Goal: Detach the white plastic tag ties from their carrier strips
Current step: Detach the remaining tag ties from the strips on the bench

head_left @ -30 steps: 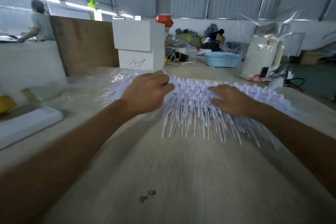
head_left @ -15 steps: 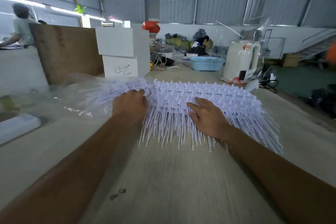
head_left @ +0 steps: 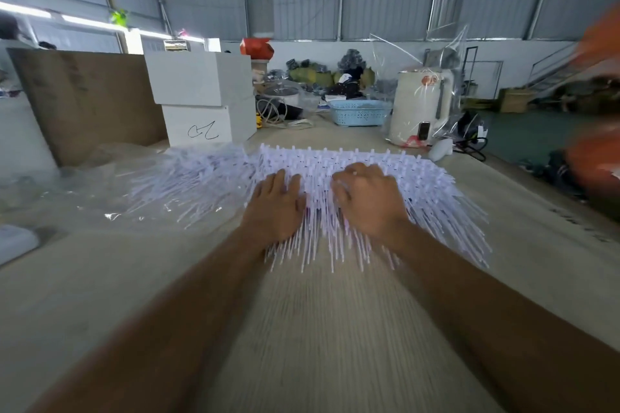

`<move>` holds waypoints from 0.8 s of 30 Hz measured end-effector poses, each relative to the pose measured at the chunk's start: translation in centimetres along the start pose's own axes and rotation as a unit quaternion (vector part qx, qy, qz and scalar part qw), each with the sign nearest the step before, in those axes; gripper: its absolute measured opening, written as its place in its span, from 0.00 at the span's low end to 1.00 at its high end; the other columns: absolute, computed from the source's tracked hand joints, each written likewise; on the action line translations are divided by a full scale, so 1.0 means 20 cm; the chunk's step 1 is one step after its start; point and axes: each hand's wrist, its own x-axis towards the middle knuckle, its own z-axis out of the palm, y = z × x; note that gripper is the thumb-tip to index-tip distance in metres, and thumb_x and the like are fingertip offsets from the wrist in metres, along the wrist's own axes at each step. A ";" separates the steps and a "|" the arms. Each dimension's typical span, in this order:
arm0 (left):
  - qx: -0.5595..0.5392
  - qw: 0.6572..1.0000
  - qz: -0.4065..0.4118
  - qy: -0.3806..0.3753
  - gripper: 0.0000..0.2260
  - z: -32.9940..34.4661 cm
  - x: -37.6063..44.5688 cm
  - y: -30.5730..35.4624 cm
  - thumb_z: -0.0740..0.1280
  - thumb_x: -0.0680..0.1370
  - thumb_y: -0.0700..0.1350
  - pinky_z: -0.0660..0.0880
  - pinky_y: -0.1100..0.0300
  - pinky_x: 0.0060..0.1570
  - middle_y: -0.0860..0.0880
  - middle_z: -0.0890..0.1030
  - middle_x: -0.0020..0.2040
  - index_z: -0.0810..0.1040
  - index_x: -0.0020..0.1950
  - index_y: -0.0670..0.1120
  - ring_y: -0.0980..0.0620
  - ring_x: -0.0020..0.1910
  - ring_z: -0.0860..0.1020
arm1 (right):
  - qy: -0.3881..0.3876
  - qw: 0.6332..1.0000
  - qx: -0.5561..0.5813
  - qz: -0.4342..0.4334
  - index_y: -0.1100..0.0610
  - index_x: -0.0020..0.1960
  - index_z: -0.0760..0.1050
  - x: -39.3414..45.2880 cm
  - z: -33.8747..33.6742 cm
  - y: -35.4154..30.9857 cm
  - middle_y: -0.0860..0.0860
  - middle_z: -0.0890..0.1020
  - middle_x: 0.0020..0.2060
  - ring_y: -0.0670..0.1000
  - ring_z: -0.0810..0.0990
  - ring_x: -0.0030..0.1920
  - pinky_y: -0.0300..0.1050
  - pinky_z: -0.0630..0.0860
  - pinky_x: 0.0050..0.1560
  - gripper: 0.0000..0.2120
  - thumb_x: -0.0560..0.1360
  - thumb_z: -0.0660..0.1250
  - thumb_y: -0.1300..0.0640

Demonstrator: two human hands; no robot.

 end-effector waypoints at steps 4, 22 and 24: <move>-0.012 1.000 0.014 0.022 0.25 0.02 -0.01 -0.05 0.48 0.85 0.55 0.54 0.46 0.78 0.40 0.55 0.81 0.56 0.80 0.47 0.41 0.80 0.54 | 0.070 0.988 -0.021 0.137 0.53 0.73 0.70 0.04 -0.11 0.29 0.59 0.67 0.74 0.63 0.65 0.73 0.64 0.66 0.70 0.22 0.82 0.58 0.47; -0.041 0.998 0.011 0.042 0.22 0.00 -0.07 -0.04 0.53 0.85 0.52 0.60 0.46 0.74 0.41 0.59 0.80 0.63 0.78 0.46 0.42 0.78 0.58 | 0.062 0.823 0.262 0.501 0.68 0.47 0.81 -0.10 -0.14 0.74 0.60 0.80 0.38 0.55 0.78 0.35 0.46 0.73 0.37 0.13 0.73 0.75 0.57; -0.037 0.998 0.013 0.043 0.22 0.00 -0.07 -0.04 0.53 0.85 0.52 0.61 0.46 0.74 0.41 0.60 0.79 0.64 0.77 0.46 0.42 0.77 0.59 | 0.052 0.819 0.266 0.506 0.68 0.50 0.82 -0.10 -0.15 0.75 0.61 0.84 0.42 0.56 0.80 0.37 0.49 0.78 0.41 0.13 0.73 0.77 0.58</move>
